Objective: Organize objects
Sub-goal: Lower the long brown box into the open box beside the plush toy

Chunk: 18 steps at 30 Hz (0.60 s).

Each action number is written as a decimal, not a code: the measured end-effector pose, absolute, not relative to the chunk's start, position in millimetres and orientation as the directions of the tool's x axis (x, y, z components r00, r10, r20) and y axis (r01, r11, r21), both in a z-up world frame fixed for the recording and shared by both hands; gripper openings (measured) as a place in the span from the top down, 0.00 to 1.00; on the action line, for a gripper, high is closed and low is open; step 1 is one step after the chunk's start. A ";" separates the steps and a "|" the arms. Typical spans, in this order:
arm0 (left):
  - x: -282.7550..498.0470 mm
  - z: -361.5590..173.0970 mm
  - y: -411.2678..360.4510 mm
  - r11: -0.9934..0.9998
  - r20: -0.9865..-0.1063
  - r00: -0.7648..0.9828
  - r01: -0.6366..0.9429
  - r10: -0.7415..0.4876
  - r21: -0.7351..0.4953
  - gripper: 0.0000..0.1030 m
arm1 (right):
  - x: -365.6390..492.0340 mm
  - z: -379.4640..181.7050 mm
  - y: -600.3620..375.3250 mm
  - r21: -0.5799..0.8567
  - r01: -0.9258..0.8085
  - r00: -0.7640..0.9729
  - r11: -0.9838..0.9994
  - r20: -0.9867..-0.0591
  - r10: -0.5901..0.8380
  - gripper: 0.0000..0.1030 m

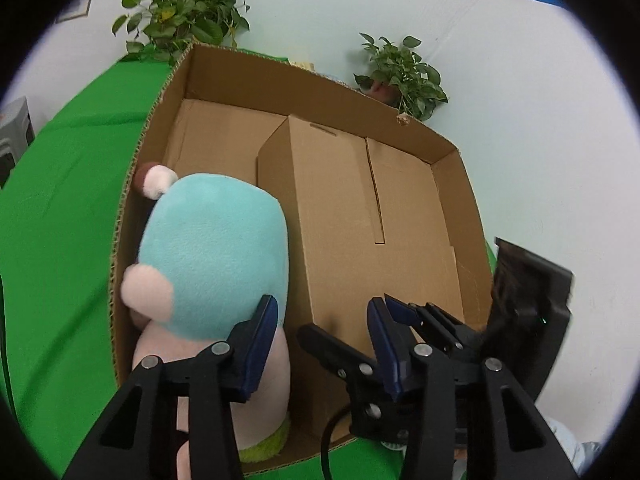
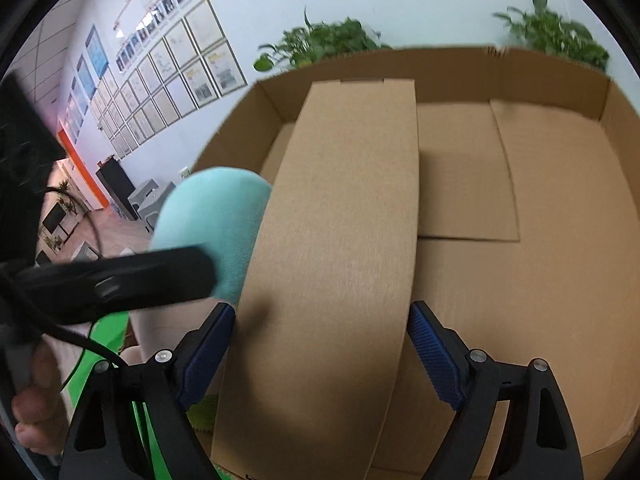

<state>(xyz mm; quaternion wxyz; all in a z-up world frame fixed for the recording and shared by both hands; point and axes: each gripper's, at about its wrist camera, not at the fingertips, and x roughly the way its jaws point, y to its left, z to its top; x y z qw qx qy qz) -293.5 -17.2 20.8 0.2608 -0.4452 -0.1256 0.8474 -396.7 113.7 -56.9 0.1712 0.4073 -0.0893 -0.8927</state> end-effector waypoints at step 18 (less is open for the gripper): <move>-234.3 54.9 -30.2 -0.899 -0.620 -0.651 -0.314 0.437 -0.303 0.51 | -366.2 -18.7 94.2 0.168 0.291 -0.689 -0.942 -0.646 -0.328 0.01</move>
